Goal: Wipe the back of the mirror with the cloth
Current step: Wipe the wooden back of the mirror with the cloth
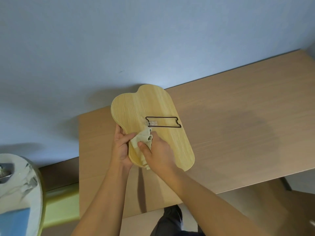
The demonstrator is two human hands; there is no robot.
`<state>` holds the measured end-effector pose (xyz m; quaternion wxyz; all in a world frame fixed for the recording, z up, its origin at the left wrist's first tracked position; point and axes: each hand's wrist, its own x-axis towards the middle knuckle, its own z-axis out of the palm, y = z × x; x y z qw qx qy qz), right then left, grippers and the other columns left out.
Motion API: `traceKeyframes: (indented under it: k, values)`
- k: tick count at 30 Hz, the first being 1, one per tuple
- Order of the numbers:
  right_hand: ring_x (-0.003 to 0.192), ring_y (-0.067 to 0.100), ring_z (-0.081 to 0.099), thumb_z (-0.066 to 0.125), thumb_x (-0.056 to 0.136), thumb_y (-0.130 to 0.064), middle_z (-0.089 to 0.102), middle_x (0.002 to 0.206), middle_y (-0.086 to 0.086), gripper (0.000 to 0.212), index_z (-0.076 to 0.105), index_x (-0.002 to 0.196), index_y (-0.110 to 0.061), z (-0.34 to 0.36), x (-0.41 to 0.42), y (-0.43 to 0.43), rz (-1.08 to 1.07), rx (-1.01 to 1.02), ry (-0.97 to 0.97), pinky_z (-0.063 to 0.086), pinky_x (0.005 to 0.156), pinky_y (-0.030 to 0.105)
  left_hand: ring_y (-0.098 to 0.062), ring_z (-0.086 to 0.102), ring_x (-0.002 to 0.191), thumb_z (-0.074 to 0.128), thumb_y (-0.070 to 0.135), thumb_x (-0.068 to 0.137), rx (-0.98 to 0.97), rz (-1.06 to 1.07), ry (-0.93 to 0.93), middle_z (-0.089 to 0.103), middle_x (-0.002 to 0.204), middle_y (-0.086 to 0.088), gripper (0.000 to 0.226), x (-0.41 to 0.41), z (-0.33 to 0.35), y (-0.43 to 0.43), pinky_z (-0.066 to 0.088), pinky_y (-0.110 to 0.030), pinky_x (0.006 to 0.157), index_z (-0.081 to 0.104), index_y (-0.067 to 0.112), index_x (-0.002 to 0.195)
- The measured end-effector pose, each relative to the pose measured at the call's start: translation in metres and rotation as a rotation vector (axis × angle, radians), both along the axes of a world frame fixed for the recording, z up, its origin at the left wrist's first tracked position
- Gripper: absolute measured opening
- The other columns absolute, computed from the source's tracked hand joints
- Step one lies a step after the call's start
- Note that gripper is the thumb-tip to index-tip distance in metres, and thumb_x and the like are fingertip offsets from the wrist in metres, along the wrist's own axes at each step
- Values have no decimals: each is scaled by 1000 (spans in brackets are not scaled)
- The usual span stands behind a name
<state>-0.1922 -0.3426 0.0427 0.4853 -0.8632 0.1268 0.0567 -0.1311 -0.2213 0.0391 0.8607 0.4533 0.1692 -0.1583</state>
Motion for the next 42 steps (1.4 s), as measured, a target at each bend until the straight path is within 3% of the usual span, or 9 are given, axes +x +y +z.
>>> traceKeyframes:
  k: [7,13,16,19,23,31,34,39,42]
  values:
    - [75,35,69,53,103,-47,71,84,9,40,54,124,-13,-70,-17,-68,-244,-125,105,42,57,34,-37,56,126,48,-22,81,47,4,13,64,136,-10,80,1,-21,14,39,-68,110,55,21,149]
    - [86,39,70,50,106,-41,72,100,12,44,47,141,-14,-98,-29,-141,-237,-398,208,51,67,41,-33,63,121,54,-18,80,7,11,18,68,133,-7,80,0,-29,18,56,-58,94,54,21,150]
    - [79,41,72,54,105,-38,73,91,11,50,46,148,-14,-70,-23,-127,-277,-362,103,51,64,39,-30,66,119,62,-8,84,-25,20,20,71,132,-4,71,0,-30,20,59,-54,89,58,24,147]
    - [63,13,72,50,98,-61,67,67,-11,41,53,129,-34,-31,-15,-54,-212,-127,-48,47,50,29,-27,66,121,69,4,83,-61,40,21,72,131,0,67,0,-31,19,57,-53,96,60,27,145]
    - [77,22,69,47,104,-50,71,97,0,38,54,125,-19,-27,-27,10,79,-107,-90,57,65,40,-30,66,122,63,-4,84,-119,33,12,71,132,-3,76,0,-34,20,56,-51,98,48,20,154]
    - [61,15,60,45,100,-57,59,74,-9,40,55,99,-18,-82,-64,-75,-164,-172,-46,46,51,30,-29,65,119,44,-21,79,-41,44,29,72,126,-2,79,-12,-48,17,52,-57,102,57,19,146]
    - [67,22,64,48,99,-57,63,79,-4,40,57,104,-18,-99,-67,-110,-176,-237,-13,49,56,33,-34,57,126,45,-21,77,-55,63,34,68,128,-5,87,-14,-52,16,44,-61,108,42,13,157]
    - [76,34,69,53,105,-46,69,88,6,36,56,126,-17,-108,-65,-162,-161,-453,115,43,61,33,-30,64,119,48,-18,77,-111,74,41,72,125,-2,85,-14,-54,16,53,-57,98,45,17,155]
    - [76,42,71,54,104,-46,74,88,17,45,50,137,-15,-84,-47,-155,-362,-452,71,46,62,38,-28,69,117,54,-10,84,-182,89,26,74,127,-2,74,-12,-58,18,59,-53,90,50,18,153]
